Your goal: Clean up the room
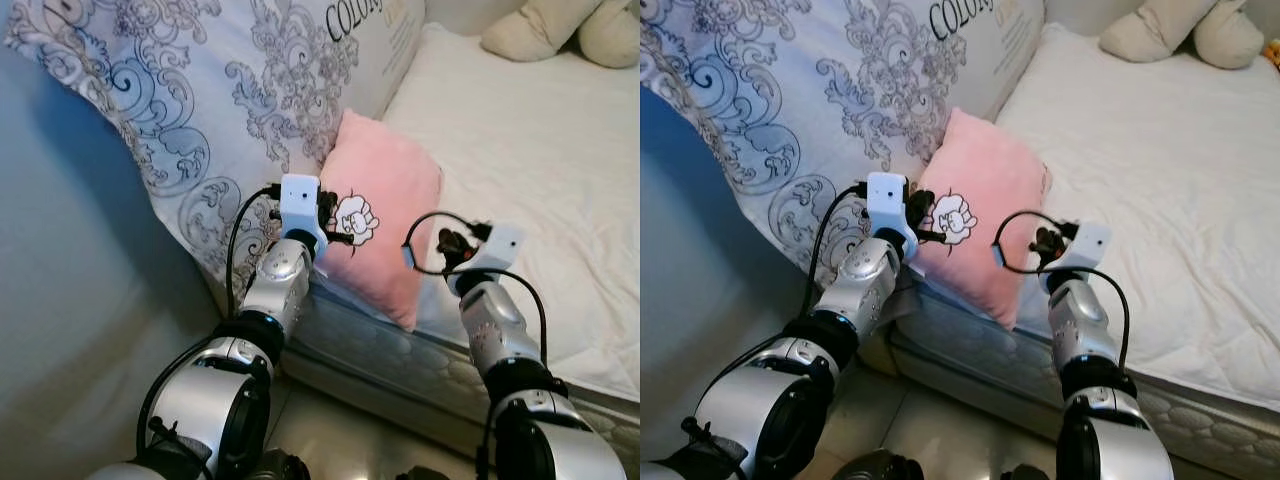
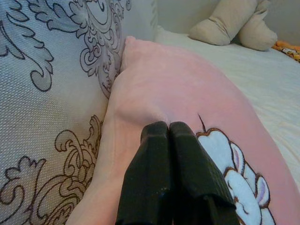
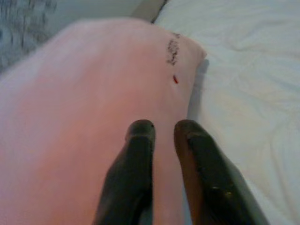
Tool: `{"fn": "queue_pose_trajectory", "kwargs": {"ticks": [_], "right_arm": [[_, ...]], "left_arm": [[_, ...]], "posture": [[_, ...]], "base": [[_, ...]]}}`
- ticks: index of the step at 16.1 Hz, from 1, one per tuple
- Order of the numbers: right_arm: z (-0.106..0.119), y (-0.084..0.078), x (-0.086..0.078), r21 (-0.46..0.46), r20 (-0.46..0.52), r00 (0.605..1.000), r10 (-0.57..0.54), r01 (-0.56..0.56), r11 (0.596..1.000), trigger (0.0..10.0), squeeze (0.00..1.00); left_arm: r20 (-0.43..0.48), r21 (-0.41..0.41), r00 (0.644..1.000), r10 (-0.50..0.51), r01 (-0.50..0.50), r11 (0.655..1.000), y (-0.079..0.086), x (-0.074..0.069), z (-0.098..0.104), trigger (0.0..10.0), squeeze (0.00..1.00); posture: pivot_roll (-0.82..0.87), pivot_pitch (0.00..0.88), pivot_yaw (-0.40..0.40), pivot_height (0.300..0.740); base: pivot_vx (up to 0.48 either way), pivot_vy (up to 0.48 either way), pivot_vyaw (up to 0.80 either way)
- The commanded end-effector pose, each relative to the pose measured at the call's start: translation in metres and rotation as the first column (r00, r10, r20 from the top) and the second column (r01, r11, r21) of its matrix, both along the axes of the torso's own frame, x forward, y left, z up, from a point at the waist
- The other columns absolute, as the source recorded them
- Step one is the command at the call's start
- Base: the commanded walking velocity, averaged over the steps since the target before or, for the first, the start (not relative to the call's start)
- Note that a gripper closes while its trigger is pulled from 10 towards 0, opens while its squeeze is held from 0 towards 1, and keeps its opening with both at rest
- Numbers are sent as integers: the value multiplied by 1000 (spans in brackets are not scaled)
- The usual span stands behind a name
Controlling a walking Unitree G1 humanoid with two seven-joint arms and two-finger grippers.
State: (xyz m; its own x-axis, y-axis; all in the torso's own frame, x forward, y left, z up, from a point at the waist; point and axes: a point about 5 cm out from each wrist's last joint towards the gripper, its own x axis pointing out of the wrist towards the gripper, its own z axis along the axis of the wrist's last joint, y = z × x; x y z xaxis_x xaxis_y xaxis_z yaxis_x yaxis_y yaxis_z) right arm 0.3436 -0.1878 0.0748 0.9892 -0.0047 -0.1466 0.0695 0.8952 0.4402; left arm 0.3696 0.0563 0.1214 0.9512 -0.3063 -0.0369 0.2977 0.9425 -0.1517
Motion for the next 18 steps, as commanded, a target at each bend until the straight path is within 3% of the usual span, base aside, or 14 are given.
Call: {"fn": "queue_pose_trajectory", "kwargs": {"ticks": [1,2,4,9,10,18], "right_arm": [[2,2,3,62,7,1000,-5,5,998,10000,1000],[2,2,4,98,4,1000,-11,10,995,10000,1000],[2,-1,4,75,2,1000,-18,18,997,10000,1000],[3,-12,-1,-173,13,1000,-3,5,985,10000,1000],[1,-13,-2,-182,8,1000,-4,5,983,10000,1000],[-14,-13,-8,-75,-59,998,-28,23,997,10000,1000]], "left_arm": [[51,-7,999,-3,4,1000,1,6,16,10000,0],[51,-10,999,-8,8,1000,0,6,16,10000,0],[49,-12,999,-16,16,1000,-1,5,15,10000,0],[45,9,998,-47,46,999,-6,2,11,10000,0],[43,9,998,-46,46,999,-6,2,11,10000,0],[49,3,998,-47,47,999,-4,2,11,10000,0]], "posture": [[-88,0,81,714],[-85,0,77,714],[-86,0,74,714],[-110,0,74,714],[-112,0,72,714],[-96,0,70,714]], "base": [[0,0,0],[0,0,0],[0,0,0],[0,0,0],[0,0,0],[0,0,0]]}}
